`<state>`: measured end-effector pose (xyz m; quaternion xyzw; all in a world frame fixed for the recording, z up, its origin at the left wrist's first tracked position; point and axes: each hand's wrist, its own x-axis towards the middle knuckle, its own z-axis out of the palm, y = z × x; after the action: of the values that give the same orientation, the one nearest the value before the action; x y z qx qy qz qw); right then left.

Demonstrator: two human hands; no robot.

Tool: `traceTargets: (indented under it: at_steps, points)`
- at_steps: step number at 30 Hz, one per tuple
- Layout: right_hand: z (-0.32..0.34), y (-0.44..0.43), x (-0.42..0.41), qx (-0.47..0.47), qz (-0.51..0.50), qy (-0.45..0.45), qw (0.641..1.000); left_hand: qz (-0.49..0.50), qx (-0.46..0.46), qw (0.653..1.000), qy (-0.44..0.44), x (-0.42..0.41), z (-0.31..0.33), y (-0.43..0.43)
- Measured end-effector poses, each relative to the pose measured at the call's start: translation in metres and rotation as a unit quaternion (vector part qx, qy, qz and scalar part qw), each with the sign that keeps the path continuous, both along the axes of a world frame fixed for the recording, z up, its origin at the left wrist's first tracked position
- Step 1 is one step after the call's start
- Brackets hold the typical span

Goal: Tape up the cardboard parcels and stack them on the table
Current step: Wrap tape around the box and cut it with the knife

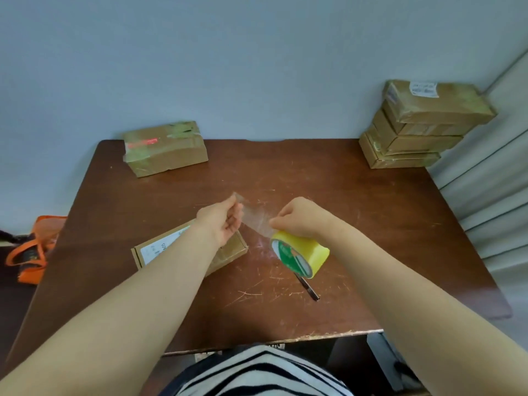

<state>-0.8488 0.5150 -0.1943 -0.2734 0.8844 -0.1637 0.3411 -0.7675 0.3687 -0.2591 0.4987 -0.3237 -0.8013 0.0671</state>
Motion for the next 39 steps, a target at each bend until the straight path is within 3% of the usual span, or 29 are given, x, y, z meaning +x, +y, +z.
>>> traceTargets:
  at_steps: [3, 10, 14, 21, 26, 31, 39]
  points:
    - [-0.017, -0.007, 0.018, -0.041, -0.023, -0.056, 0.997, -0.023, -0.106, 0.993, -0.048, 0.013, -0.001, -0.018]
    - [-0.042, -0.017, 0.057, -0.097, -0.063, -0.171, 0.978, -0.031, -0.194, 0.975, -0.100, 0.038, -0.010, -0.043]
    - [-0.054, -0.014, 0.080, -0.181, -0.085, -0.240, 0.950, -0.035, -0.242, 0.960, -0.136, 0.047, -0.012, -0.059]
    - [-0.069, -0.006, 0.107, -0.280, -0.079, -0.209, 0.934, -0.102, -0.337, 0.923, -0.153, 0.058, -0.023, -0.085]
    - [-0.076, -0.005, 0.104, -0.246, -0.060, -0.074, 0.964, -0.113, -0.358, 0.915, -0.147, 0.052, -0.031, -0.082]
    - [-0.084, 0.000, 0.105, -0.217, -0.125, -0.052, 0.967, -0.094, -0.354, 0.915, -0.168, 0.051, -0.042, -0.089]
    - [-0.095, -0.019, 0.110, -0.028, -0.105, 0.005, 0.994, -0.118, -0.357, 0.910, -0.175, 0.057, -0.055, -0.094]
